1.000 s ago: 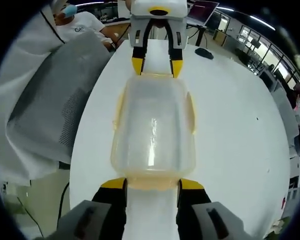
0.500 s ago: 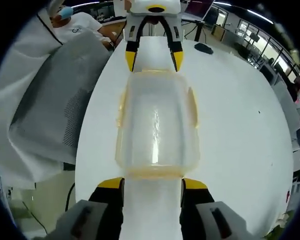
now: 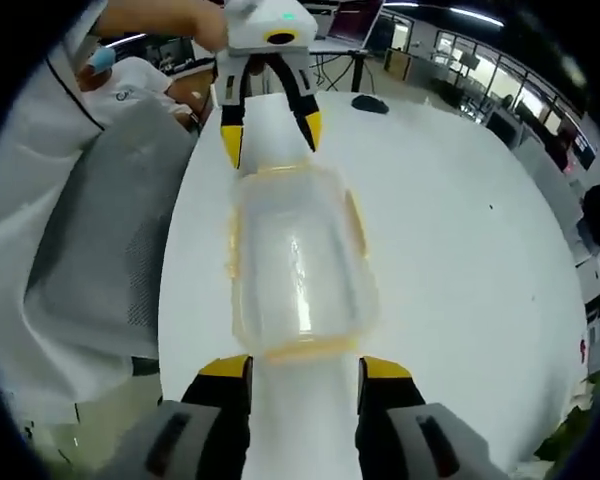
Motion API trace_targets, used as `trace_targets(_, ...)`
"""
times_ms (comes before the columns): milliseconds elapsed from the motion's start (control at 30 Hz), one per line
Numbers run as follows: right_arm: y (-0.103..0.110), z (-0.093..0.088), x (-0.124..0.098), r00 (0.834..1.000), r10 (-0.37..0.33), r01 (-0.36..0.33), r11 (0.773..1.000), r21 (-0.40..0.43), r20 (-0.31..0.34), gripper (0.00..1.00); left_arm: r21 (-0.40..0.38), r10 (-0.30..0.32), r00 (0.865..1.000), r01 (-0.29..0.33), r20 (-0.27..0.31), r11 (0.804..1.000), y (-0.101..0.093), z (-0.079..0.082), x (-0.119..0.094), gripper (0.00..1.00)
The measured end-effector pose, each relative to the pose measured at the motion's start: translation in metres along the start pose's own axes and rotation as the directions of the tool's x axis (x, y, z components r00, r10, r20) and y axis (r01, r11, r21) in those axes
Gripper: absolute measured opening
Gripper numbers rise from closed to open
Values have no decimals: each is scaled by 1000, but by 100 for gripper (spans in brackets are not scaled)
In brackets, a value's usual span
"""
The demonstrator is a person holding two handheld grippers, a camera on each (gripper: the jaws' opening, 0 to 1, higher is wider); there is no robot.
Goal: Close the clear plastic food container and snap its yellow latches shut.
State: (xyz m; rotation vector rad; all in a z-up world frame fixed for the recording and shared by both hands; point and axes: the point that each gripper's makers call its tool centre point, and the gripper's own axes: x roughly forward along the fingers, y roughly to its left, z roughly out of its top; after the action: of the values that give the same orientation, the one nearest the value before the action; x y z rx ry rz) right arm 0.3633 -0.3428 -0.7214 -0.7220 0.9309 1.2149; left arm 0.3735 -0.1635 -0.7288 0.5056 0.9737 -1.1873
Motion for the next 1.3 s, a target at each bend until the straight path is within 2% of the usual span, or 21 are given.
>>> trace_targets(100,1,8,-1,999,-6,3,998,70,52,40,-59,-6,1000,6,13,998,-2,1,-1,52)
trace_targets(167,2,10,-2,998,-8,1,995,102,64,38,-86,-13,999,16,34,996,-4,4,-1,51)
trace_targets(233,-2,9,-1,997,-40,31,989,144,59,37,-159,-6,998,17,68,987,-4,9,-2,50)
trace_targets(333,-3,12,1,995,-64,45,971,236,75,40,-251,0,993,30,120,968,-3,17,-4,50)
trace_targets(367,-3,8,2,996,-60,41,959,281,59,40,-308,2,990,41,140,951,-3,19,-3,51)
trace_targets(433,-3,7,4,996,-62,38,937,348,60,39,-360,14,988,42,151,932,-1,20,-2,52)
trace_targets(500,-7,7,4,994,-81,47,911,409,68,38,-368,32,988,25,148,929,0,19,-1,51)
trace_targets(533,-8,6,3,993,-90,47,882,469,71,38,-377,69,988,-12,138,926,5,17,-2,49)
trace_targets(567,-9,5,3,993,-99,50,861,506,71,38,-384,78,988,-21,134,923,6,17,-1,48)
trace_targets(600,-11,2,3,993,-106,54,830,555,60,38,-420,91,985,-22,145,907,8,17,0,49)
trace_targets(633,-11,1,3,993,-101,52,820,569,54,38,-454,96,984,-17,151,891,8,17,1,49)
trace_targets(733,-11,-1,5,993,-109,69,821,567,37,38,-537,78,982,28,173,843,5,19,4,50)
trace_targets(800,-13,-2,6,991,-128,85,795,600,30,37,-588,103,980,18,172,808,9,18,6,50)
trace_targets(833,-13,-1,8,991,-127,77,773,630,35,37,-616,107,978,26,178,787,9,19,7,50)
trace_targets(900,-11,2,10,992,-118,55,747,662,51,37,-610,105,977,31,185,792,8,21,9,51)
trace_targets(967,-10,3,13,993,-110,47,739,672,52,38,-610,107,978,24,177,792,5,23,12,51)
trace_targets(1100,-7,5,18,993,-109,58,746,663,36,41,-608,108,981,10,158,794,3,22,17,50)
trace_targets(1200,-6,8,20,993,-103,40,730,683,51,38,-615,91,983,28,162,788,-2,24,21,48)
trace_targets(1300,-7,9,21,993,-105,42,731,681,51,38,-609,94,983,21,155,793,-3,25,22,48)
